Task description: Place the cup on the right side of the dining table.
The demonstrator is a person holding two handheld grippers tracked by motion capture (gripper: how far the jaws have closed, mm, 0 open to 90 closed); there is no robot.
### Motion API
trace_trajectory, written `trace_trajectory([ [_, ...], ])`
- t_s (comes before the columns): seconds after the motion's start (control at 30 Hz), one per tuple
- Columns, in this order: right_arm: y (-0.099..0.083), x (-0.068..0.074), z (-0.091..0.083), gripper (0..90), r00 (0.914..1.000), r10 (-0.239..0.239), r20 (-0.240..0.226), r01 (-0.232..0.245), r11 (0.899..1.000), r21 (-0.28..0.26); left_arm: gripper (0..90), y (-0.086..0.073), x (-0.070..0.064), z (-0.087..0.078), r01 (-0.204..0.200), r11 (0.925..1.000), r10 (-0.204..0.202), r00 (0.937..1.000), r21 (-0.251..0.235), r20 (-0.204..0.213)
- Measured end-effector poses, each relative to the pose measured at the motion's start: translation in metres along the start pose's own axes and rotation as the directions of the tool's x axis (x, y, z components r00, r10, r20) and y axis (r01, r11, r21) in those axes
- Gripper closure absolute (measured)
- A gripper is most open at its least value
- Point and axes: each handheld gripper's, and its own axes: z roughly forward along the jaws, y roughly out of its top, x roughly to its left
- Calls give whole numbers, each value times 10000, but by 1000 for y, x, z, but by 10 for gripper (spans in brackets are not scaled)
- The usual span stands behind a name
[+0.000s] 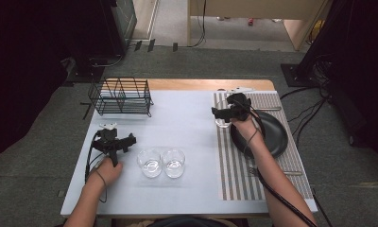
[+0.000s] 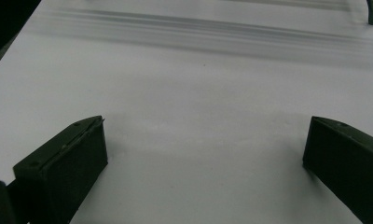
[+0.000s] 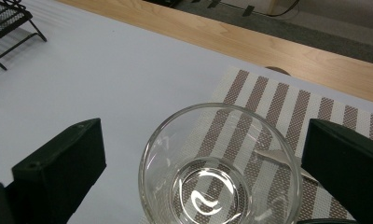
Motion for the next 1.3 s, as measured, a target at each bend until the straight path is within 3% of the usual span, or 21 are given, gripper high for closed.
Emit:
trace_trajectory([
  [0.3,3,7,-4,0,9992,-398,-61,398,9992,-28,0,0,0,0,3,10000,-3,10000,0,-2],
  [0.7,6,10,-10,0,9991,-230,-367,228,9997,-64,0,0,0,0,5,10000,-5,10000,0,-3],
  [1.3,9,18,-16,0,9979,-494,-414,492,9988,-64,0,0,0,0,6,10000,-6,10000,1,-3],
])
